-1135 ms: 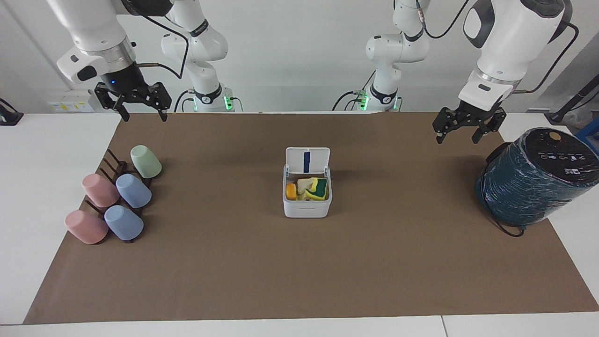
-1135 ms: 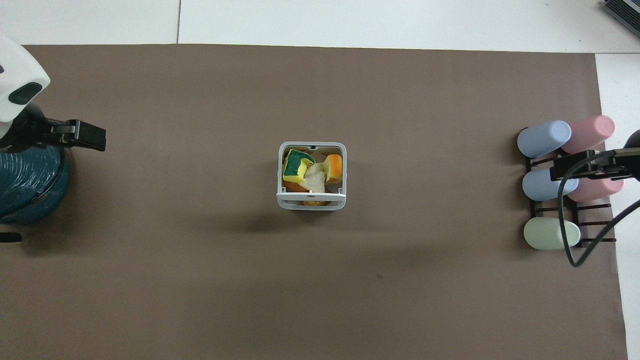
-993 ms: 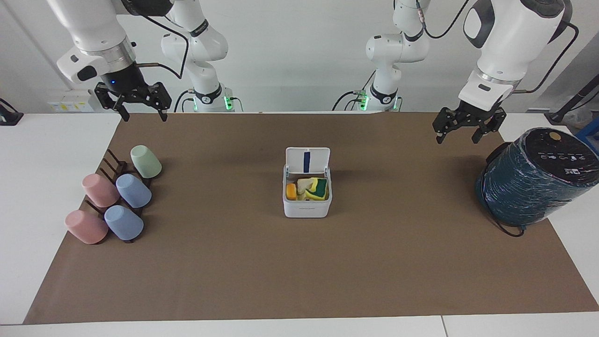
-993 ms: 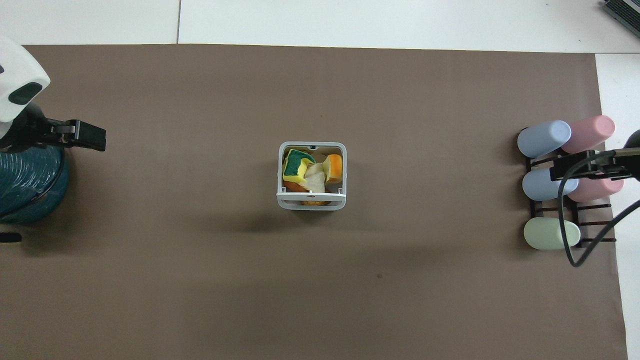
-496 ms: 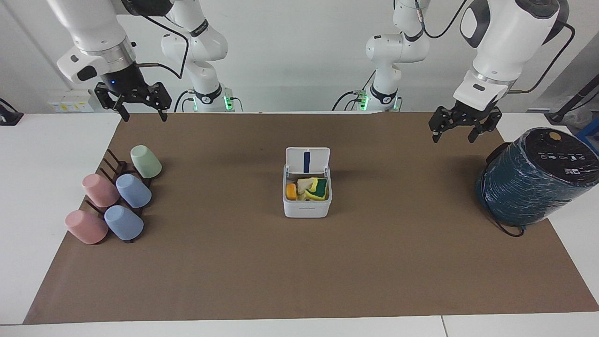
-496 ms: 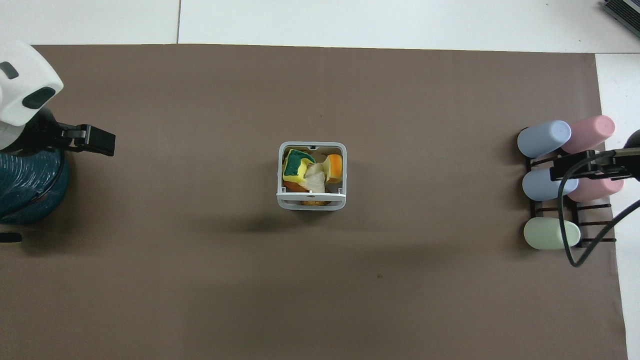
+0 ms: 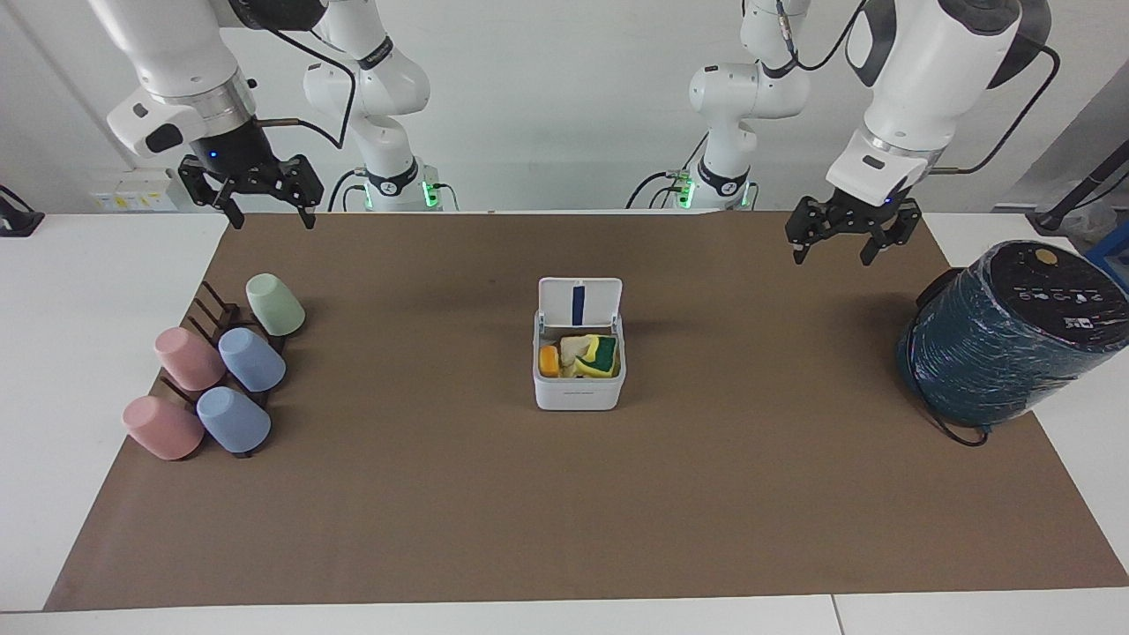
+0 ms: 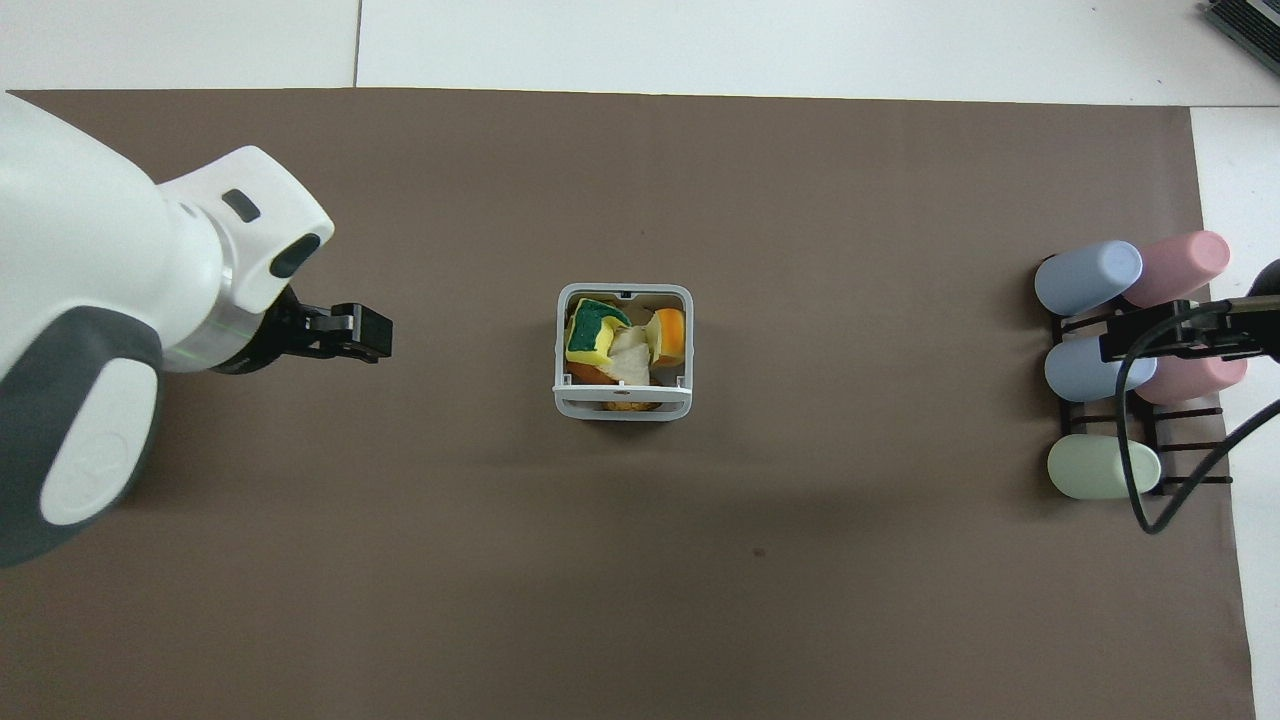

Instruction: Close trash can lid

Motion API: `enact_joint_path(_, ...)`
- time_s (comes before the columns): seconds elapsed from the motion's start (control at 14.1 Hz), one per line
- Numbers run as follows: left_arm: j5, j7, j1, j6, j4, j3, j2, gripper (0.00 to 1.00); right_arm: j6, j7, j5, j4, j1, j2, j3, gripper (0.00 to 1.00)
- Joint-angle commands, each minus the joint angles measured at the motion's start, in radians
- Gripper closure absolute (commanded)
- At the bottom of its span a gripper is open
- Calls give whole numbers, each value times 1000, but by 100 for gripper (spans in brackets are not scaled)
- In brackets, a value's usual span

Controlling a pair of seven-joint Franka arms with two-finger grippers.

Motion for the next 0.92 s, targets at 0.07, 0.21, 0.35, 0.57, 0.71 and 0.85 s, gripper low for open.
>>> enact_joint_path(0.07,-63,-132,-90,55,-132,15,-82,67,-8,11,19,-10,-7,-12,5,0)
enact_joint_path(0.21,-69,-202,-142,127,-199,15,-111,99,-8,11,19,-10,-7,-12,5,0)
enact_joint_path(0.35,-69,-258,-186,190,-250,15,-121,100,-8,11,19,-10,-7,-12,5,0)
enact_joint_path(0.57,-71,-362,-249,262,-287,15,-121,100,-8,12,19,-10,-7,-12,5,0)
enact_joint_path(0.71,-94,-426,-282,354,-311,15,-110,100,-8,12,19,-10,-7,-12,5,0)
enact_joint_path(0.85,-98,-472,-308,429,-331,15,-80,100,-8,11,19,-10,-7,-12,5,0)
